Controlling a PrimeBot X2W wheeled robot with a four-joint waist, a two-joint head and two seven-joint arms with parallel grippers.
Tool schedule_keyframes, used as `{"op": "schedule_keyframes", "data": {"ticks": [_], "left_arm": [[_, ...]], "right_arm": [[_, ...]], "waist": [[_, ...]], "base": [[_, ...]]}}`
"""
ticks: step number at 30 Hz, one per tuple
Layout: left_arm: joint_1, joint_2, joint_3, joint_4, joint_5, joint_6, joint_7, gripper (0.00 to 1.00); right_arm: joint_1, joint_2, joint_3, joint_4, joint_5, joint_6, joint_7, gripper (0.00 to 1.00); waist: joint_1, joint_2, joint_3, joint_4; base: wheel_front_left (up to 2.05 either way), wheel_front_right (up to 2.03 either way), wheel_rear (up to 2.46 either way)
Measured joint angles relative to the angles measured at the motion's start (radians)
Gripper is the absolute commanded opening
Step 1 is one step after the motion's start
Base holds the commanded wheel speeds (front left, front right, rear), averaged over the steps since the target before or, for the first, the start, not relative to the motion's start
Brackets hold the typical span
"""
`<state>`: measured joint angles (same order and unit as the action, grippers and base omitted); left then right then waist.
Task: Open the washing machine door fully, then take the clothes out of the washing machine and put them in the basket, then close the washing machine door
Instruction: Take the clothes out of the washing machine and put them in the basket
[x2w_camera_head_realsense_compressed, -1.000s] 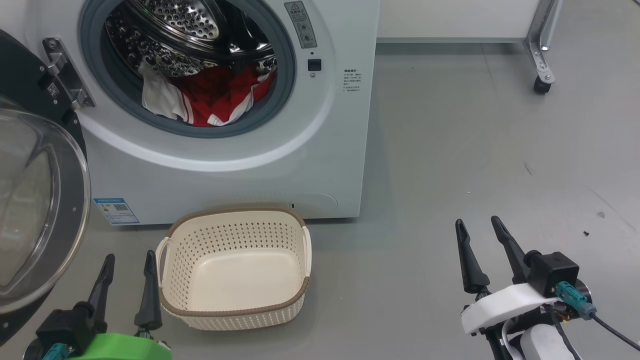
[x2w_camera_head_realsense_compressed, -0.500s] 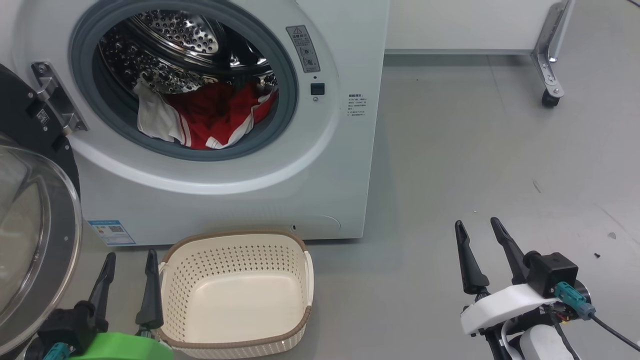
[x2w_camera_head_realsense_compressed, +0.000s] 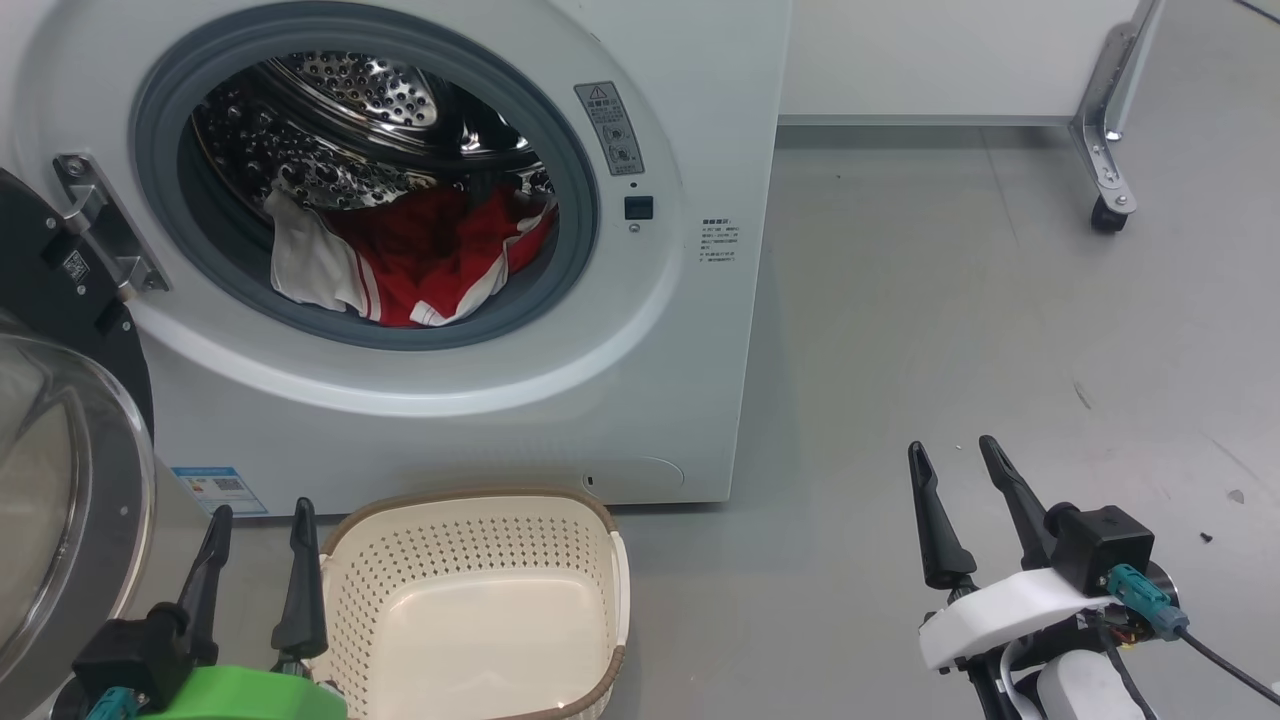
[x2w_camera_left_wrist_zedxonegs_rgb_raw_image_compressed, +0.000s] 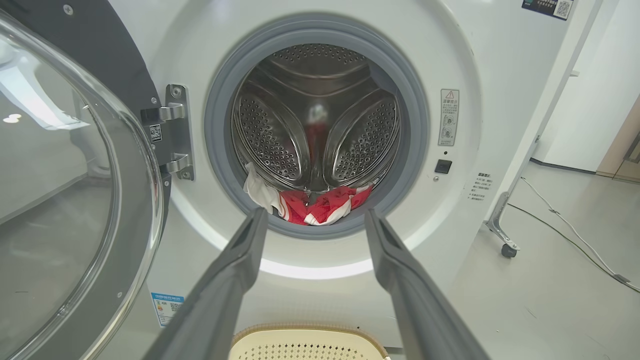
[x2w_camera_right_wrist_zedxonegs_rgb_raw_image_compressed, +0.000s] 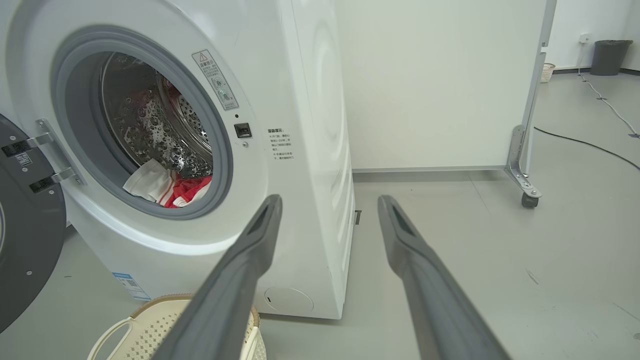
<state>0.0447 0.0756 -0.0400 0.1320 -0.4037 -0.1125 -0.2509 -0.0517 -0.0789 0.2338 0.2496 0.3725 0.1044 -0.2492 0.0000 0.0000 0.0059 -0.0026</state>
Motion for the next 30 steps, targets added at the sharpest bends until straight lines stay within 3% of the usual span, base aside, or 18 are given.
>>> {"op": "schedule_keyframes", "data": {"ticks": [30], "left_arm": [[0.001,0.001,-0.023,0.016,0.011,-0.007,0.0,1.0]], "right_arm": [[0.0,0.006,0.002,0.01,-0.005,0.007,0.0,1.0]], "waist": [[0.0001,0.0,0.001,-0.002]], "base": [[0.04,-0.04,0.0]]}}
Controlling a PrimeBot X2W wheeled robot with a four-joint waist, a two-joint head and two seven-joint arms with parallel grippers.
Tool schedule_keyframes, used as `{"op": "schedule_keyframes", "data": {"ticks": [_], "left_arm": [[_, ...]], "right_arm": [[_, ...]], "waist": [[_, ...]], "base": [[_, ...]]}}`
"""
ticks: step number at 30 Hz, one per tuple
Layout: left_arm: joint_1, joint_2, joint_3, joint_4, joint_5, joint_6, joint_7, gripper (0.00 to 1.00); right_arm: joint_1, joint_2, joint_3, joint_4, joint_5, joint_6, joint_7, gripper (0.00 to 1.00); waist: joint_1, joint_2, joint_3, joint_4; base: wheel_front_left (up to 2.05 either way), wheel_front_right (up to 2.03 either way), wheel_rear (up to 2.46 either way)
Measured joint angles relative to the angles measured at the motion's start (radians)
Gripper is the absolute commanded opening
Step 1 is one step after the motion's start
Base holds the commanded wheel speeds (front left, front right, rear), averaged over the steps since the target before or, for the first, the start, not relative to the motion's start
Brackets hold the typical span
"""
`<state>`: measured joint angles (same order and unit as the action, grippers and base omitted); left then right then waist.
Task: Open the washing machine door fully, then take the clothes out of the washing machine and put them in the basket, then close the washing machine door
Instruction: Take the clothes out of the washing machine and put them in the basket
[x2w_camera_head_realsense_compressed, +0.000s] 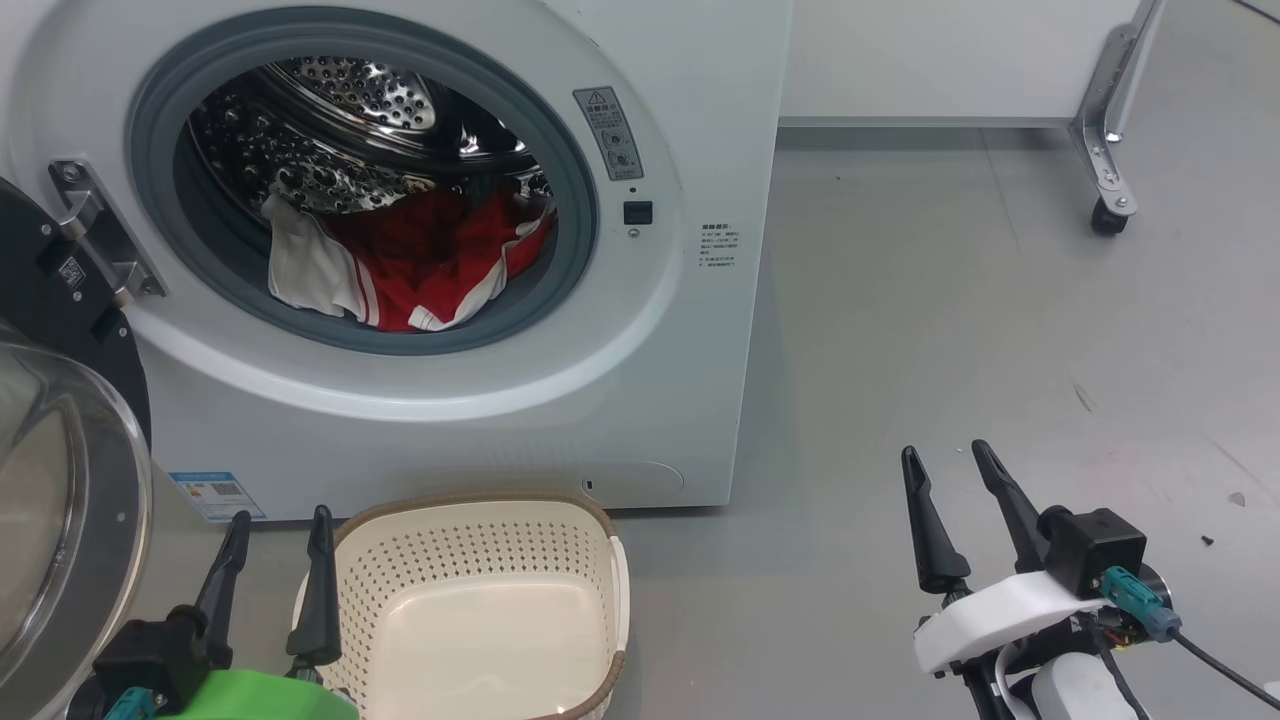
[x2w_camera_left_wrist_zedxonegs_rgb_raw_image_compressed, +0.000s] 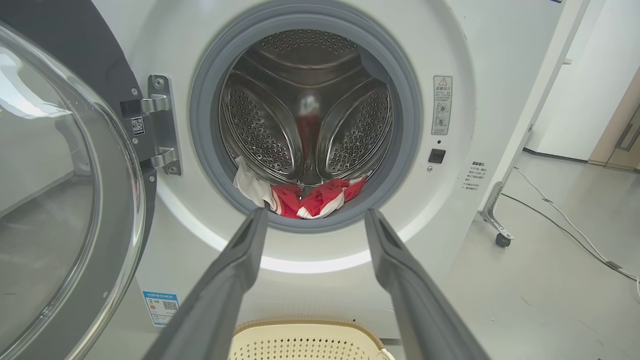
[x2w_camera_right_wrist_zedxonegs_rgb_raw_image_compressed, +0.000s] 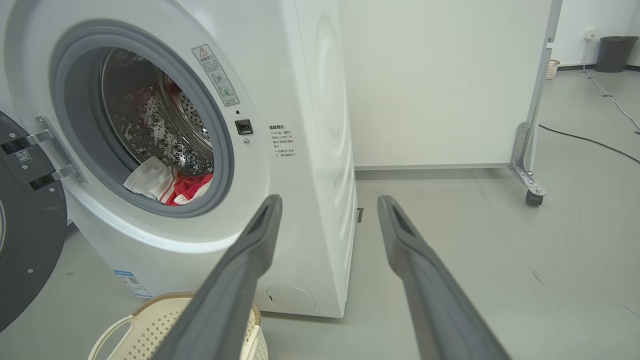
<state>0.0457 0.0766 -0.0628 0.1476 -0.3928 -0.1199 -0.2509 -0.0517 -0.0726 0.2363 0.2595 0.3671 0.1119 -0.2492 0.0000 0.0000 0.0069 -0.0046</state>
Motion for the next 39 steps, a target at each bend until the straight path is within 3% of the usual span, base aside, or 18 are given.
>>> {"op": "schedule_keyframes", "data": {"ticks": [39], "left_arm": [[0.0,0.011,0.005,-0.024,0.026,0.008,0.0,1.0]], "right_arm": [[0.0,0.006,0.006,-0.011,-0.003,0.0,0.0,1.0]], "waist": [[0.0,0.0,0.06,-0.007]], "base": [[0.0,0.0,0.0]]}}
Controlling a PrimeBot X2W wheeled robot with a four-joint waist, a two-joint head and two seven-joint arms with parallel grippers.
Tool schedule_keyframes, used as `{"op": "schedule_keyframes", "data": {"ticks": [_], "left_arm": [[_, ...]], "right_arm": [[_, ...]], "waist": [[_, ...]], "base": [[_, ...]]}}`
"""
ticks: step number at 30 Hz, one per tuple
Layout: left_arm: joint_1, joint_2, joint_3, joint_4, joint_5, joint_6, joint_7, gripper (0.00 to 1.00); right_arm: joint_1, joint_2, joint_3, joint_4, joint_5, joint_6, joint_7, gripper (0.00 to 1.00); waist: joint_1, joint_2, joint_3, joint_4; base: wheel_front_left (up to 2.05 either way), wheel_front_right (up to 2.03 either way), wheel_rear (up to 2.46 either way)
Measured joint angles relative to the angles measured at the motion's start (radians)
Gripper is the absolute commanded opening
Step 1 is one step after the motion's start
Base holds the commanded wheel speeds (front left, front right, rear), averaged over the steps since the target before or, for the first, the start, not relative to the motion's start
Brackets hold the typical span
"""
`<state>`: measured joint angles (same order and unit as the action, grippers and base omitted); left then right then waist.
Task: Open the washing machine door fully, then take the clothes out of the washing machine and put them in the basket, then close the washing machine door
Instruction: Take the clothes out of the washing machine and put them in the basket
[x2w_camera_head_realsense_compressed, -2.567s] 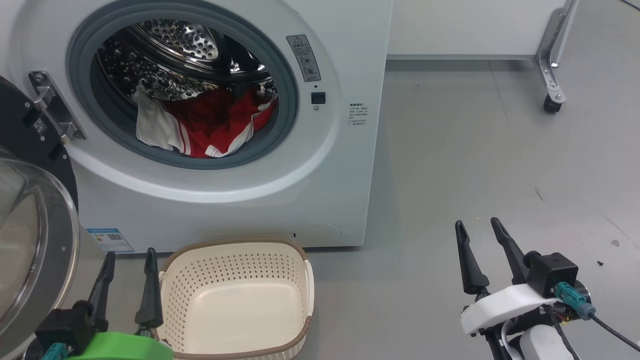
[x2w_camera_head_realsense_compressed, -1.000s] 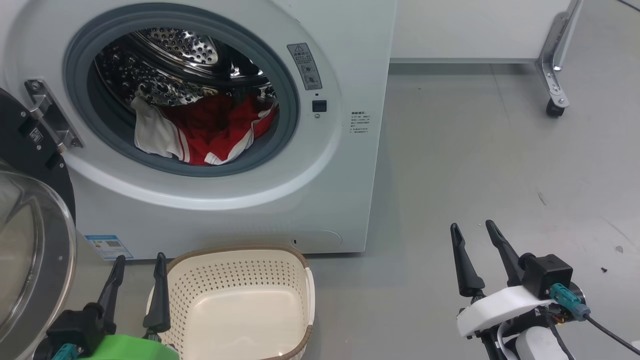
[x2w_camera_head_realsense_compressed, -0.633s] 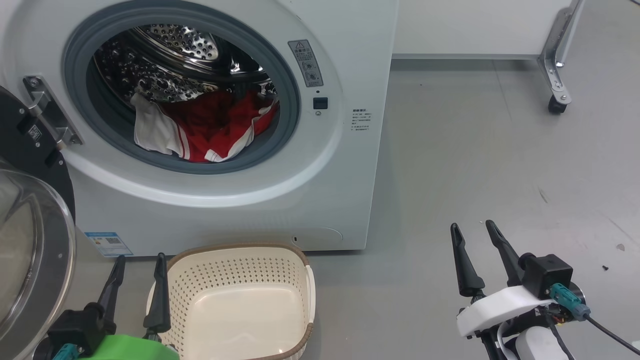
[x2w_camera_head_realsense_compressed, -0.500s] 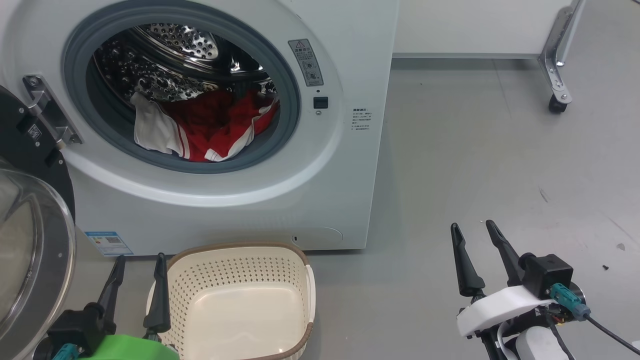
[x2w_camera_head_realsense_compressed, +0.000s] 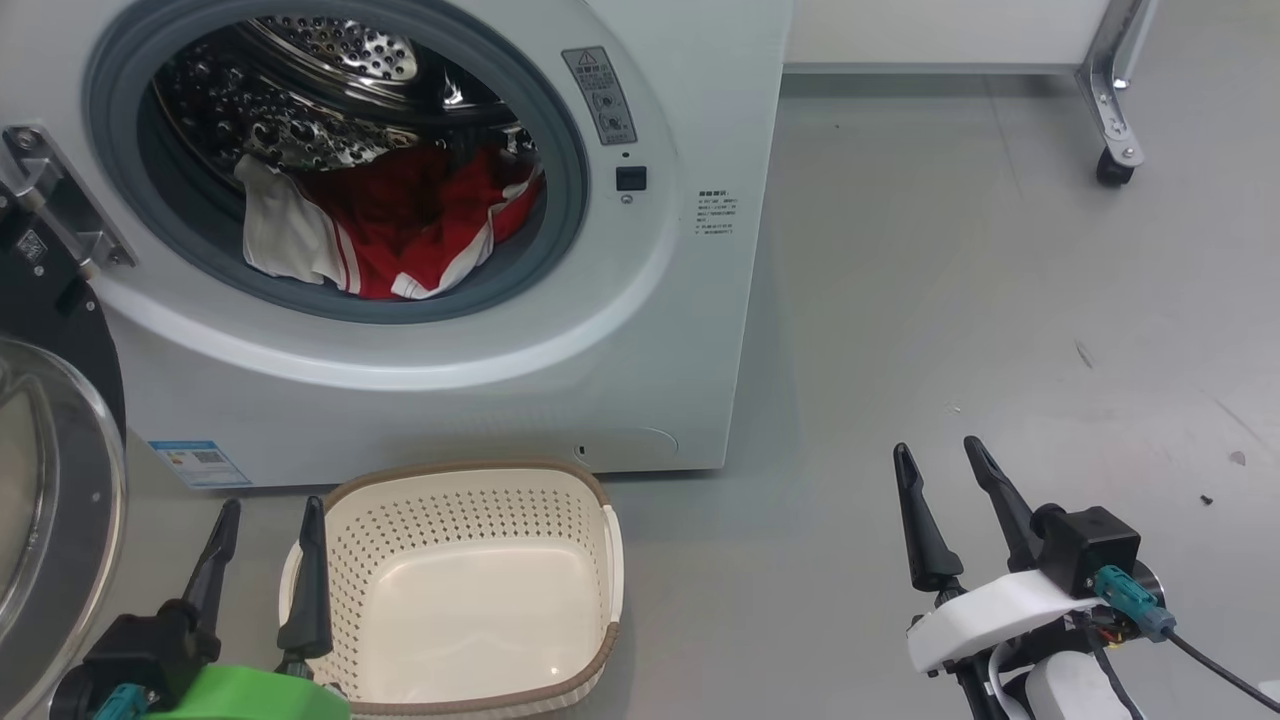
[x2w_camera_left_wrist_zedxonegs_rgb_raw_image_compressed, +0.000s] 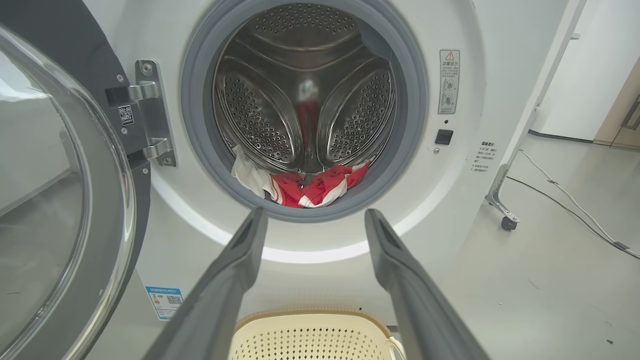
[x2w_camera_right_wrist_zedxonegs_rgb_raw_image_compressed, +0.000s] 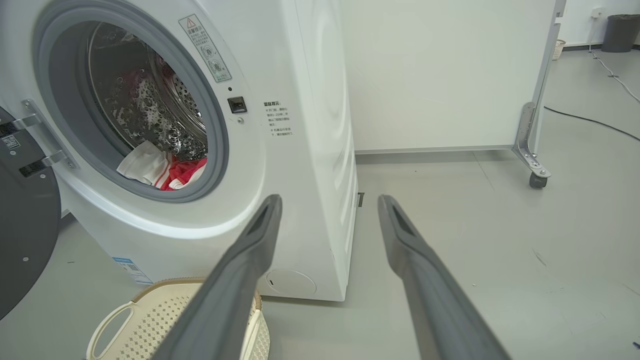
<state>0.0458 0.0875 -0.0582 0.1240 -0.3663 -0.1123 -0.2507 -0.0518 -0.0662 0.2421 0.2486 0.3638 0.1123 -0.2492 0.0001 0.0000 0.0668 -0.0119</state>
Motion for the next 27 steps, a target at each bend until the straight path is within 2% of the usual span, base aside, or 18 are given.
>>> {"op": "schedule_keyframes", "data": {"ticks": [11,18,23,27], "left_arm": [[-0.033,0.056,0.016,-0.022,0.03,0.016,0.051,1.0],[-0.136,0.107,0.029,-0.031,0.048,0.024,0.119,1.0],[-0.246,0.123,0.054,-0.031,0.041,0.03,0.173,1.0],[-0.333,0.142,0.083,-0.012,0.022,0.049,0.23,1.0]], "right_arm": [[-0.005,0.004,0.019,-0.025,-0.003,0.0,0.0,1.0],[-0.028,0.007,0.031,-0.039,-0.002,0.0,0.0,1.0],[-0.05,0.009,0.041,-0.051,-0.003,0.0,0.0,1.0],[-0.072,0.01,0.048,-0.063,-0.003,0.0,0.0,1.0]], "waist": [[0.0,0.0,0.099,-0.035],[0.0,0.0,0.173,-0.075],[0.0,0.0,0.228,-0.109],[0.0,0.0,0.272,-0.137]], "base": [[0.0,0.0,0.0],[0.0,0.0,0.0],[0.0,0.0,0.0],[0.0,0.0,0.0]]}}
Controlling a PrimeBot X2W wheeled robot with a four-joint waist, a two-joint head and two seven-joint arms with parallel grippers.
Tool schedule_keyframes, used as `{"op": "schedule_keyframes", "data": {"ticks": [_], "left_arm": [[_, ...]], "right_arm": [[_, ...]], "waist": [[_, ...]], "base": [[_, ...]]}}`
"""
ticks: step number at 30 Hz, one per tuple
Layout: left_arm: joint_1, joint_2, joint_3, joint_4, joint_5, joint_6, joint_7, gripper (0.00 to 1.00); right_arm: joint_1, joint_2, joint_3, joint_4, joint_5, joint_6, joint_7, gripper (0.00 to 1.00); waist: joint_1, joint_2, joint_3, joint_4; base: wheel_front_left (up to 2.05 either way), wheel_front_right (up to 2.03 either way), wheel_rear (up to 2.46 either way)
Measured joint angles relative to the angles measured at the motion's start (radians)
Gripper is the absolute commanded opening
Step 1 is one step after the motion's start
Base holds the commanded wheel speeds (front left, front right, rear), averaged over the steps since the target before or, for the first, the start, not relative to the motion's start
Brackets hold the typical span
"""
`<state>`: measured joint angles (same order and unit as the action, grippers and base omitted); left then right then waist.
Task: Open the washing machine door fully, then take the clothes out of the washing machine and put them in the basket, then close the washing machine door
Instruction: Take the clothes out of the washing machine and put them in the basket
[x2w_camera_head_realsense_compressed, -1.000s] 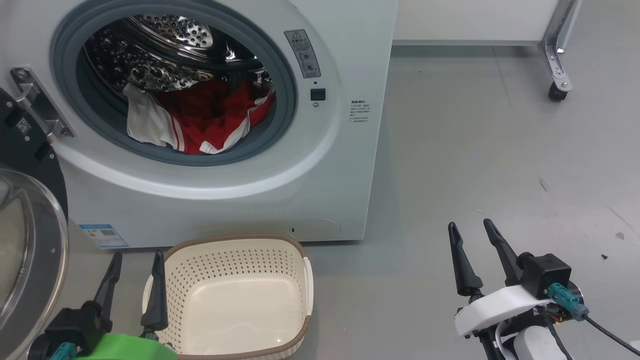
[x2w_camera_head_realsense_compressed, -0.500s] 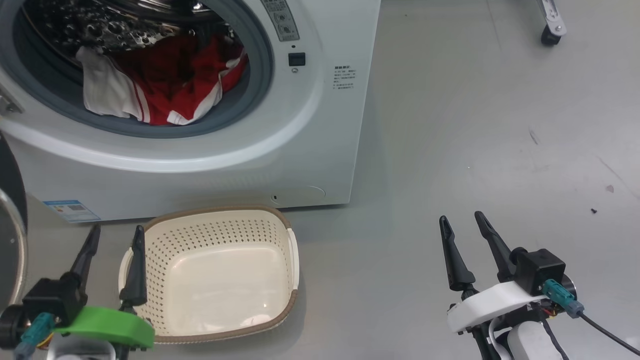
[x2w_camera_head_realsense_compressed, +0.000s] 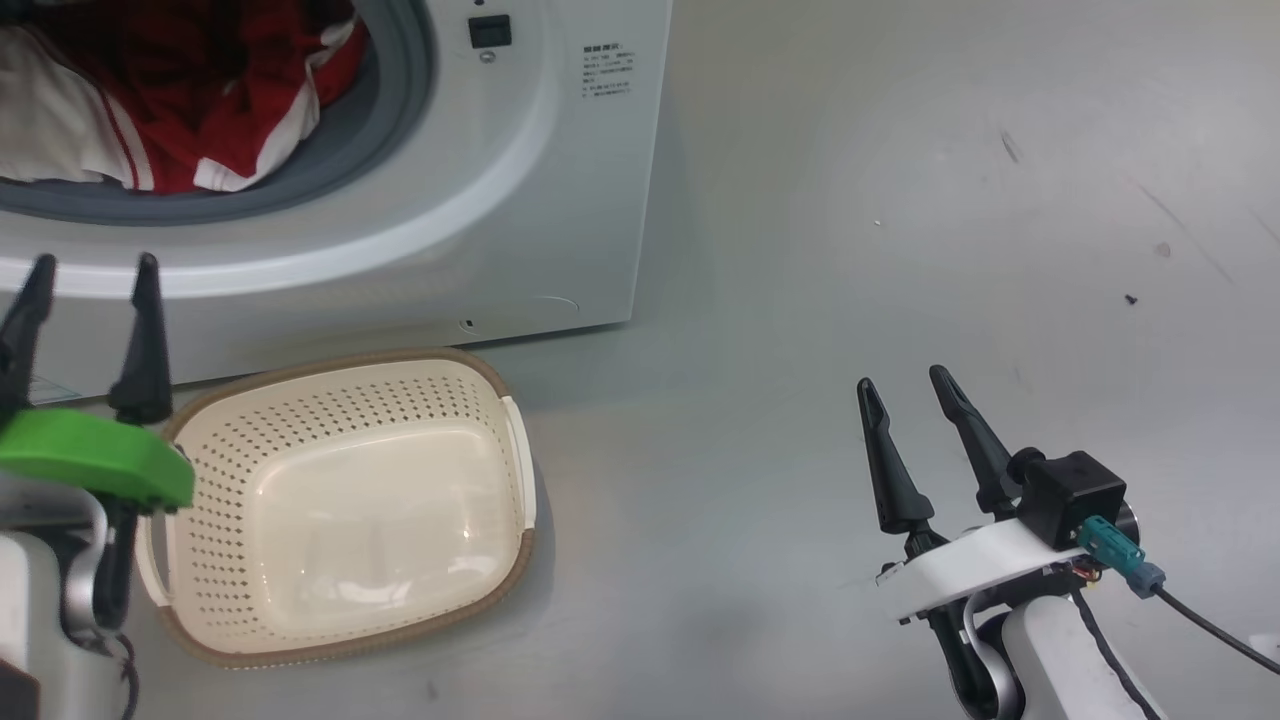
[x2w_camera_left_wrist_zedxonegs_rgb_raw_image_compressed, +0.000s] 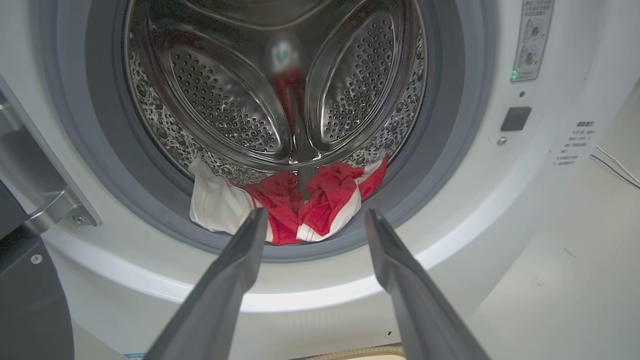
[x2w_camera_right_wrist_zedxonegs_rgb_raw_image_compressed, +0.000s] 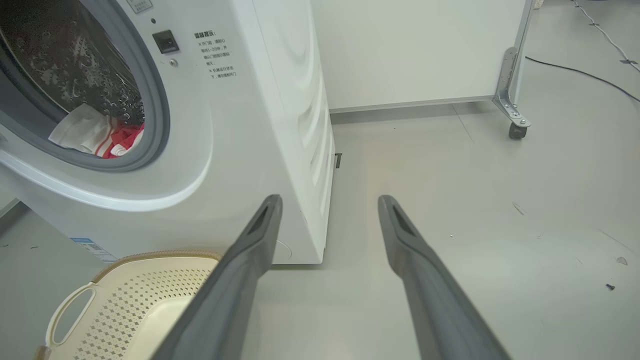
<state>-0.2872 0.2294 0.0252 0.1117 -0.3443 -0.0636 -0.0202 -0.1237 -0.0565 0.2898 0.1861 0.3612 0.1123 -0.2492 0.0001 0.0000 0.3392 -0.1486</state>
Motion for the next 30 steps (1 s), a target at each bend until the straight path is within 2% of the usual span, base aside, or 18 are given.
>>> {"op": "schedule_keyframes", "data": {"ticks": [7,12,18,25,30], "left_arm": [[-0.17,0.051,0.056,0.046,-0.007,0.044,0.1,1.0],[-0.288,0.11,0.074,0.107,-0.004,0.067,0.174,1.0],[-0.377,0.133,0.072,0.167,0.003,0.078,0.224,1.0],[-0.458,0.197,0.086,0.274,0.034,0.104,0.273,1.0],[-0.513,0.219,0.071,0.309,0.065,0.107,0.297,1.0]], "right_arm": [[-0.033,0.001,0.006,-0.015,-0.002,0.0,0.0,1.0],[-0.076,0.002,0.012,-0.031,-0.002,0.0,0.0,1.0],[-0.099,0.003,0.015,-0.035,-0.002,0.0,0.0,1.0],[-0.128,0.007,0.037,-0.036,-0.002,0.0,0.0,1.0],[-0.135,0.007,0.041,-0.041,0.0,0.0,0.0,1.0]], "waist": [[0.0,0.0,0.082,-0.046],[0.0,0.0,0.153,-0.079],[0.0001,0.0,0.209,-0.102],[0.0,0.0,0.27,-0.131],[0.0,0.0,0.303,-0.147]], "base": [[0.0,0.0,0.0],[0.0,0.0,0.0],[0.0,0.0,0.0],[0.0,0.0,0.0],[0.0,0.0,0.0]]}}
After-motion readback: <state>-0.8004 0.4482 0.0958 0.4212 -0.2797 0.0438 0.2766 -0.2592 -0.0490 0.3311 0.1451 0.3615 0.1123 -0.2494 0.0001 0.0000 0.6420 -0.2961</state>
